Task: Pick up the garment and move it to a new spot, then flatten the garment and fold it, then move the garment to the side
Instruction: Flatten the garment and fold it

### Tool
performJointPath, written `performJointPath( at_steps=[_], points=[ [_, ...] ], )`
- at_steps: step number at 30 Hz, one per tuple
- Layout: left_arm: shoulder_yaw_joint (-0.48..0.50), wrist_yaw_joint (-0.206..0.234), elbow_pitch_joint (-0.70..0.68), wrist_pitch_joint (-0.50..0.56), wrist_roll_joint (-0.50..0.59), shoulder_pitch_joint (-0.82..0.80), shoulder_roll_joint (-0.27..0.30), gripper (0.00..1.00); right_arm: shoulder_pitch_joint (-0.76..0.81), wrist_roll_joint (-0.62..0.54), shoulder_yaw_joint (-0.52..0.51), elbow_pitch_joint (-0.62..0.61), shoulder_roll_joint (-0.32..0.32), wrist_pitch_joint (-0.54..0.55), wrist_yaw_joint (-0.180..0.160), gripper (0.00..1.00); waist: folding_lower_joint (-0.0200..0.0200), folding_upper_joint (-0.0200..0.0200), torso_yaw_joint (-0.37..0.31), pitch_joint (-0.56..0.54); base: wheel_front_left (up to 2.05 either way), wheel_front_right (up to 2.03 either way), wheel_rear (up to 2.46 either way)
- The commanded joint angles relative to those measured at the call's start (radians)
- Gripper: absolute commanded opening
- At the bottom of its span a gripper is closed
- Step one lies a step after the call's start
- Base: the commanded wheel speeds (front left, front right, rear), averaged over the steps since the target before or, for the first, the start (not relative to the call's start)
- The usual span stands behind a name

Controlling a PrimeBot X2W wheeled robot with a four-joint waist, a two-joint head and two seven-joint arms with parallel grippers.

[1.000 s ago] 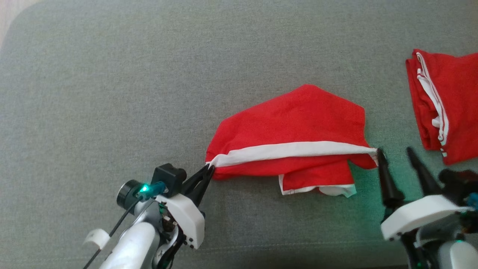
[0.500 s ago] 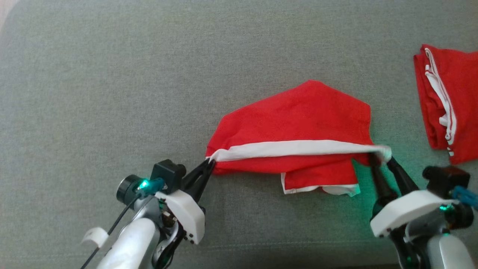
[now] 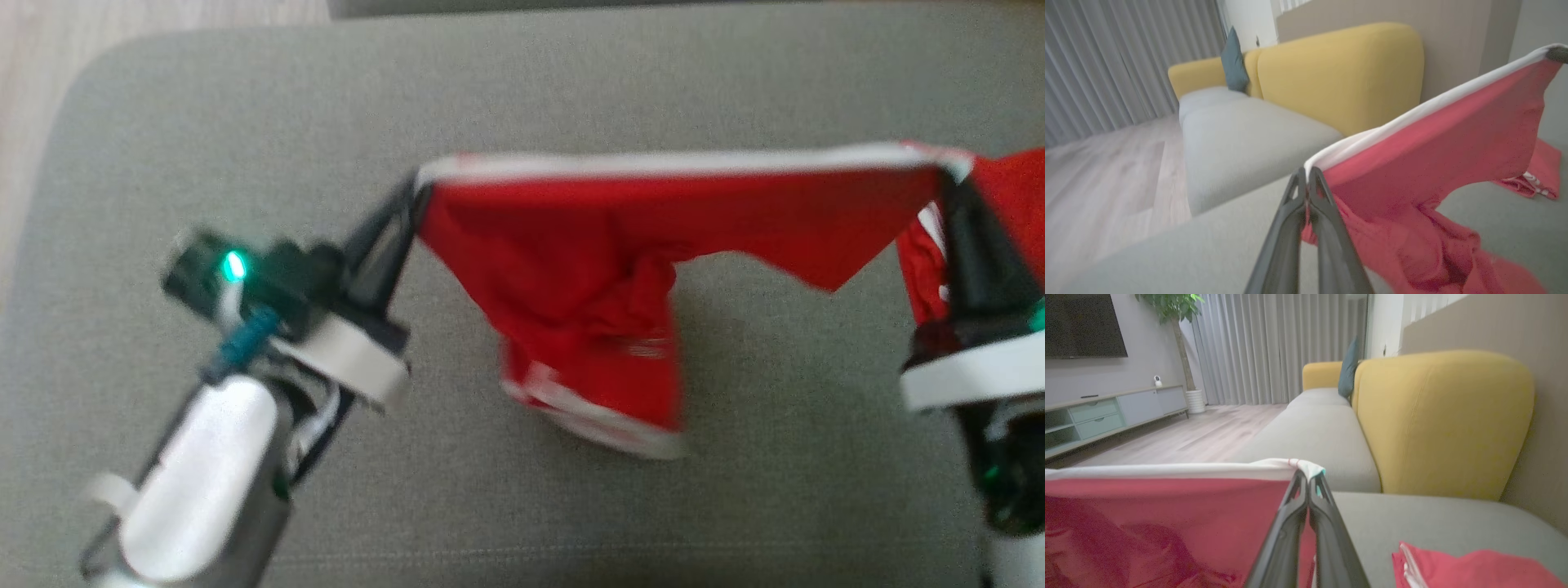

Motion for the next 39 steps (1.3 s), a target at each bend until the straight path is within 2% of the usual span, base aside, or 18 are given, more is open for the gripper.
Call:
performJointPath(
  at_steps=[1,6,11,17,22,30,35,39],
  points=[
    [0.055,0.01,-0.061,0.008,0.011,-0.078,0.032,0.0,-0.048,-0.003,0.007,-0.055,-0.023,0.009,0.004,0.0,0.0,0.0,0.01,-0.032,0.0,0.0,0.0],
    [0.095,0.014,-0.174,0.046,0.032,-0.208,0.059,0.0,-0.147,0.001,-0.018,-0.129,-0.058,0.038,0.004,0.0,0.0,0.0,0.015,-0.088,0.0,0.0,0.0],
    [0.108,0.003,-0.213,0.094,0.028,-0.284,0.074,0.0,-0.21,0.024,-0.031,-0.146,-0.072,0.07,0.004,0.0,0.0,0.0,0.013,-0.124,0.0,0.0,0.0],
    [0.111,-0.007,-0.186,0.108,0.004,-0.318,0.074,0.0,-0.235,0.054,-0.03,-0.123,-0.074,0.088,0.004,0.0,0.0,0.0,0.012,-0.129,0.0,0.0,0.0],
    [0.097,-0.03,-0.085,0.088,-0.037,-0.377,0.049,0.0,-0.298,0.094,-0.017,-0.054,-0.069,0.088,0.004,0.0,0.0,0.0,0.009,-0.086,0.0,0.0,0.0],
    [0.08,-0.064,0.325,-0.066,-0.066,-0.68,-0.003,0.0,-0.704,0.152,0.099,0.325,-0.087,-0.001,0.004,0.0,0.0,0.0,-0.018,0.049,0.0,0.0,0.0],
    [0.096,-0.067,0.588,-0.17,-0.061,-0.859,-0.032,0.0,-0.957,0.171,0.18,0.6,-0.06,-0.131,0.004,0.0,0.0,0.0,-0.034,0.086,0.0,0.0,0.0],
    [0.101,-0.066,0.719,-0.198,-0.045,-0.964,-0.051,0.0,-1.109,0.179,0.231,0.779,-0.029,-0.227,0.004,0.0,0.0,0.0,-0.047,0.122,0.0,0.0,0.0]
  ],
)
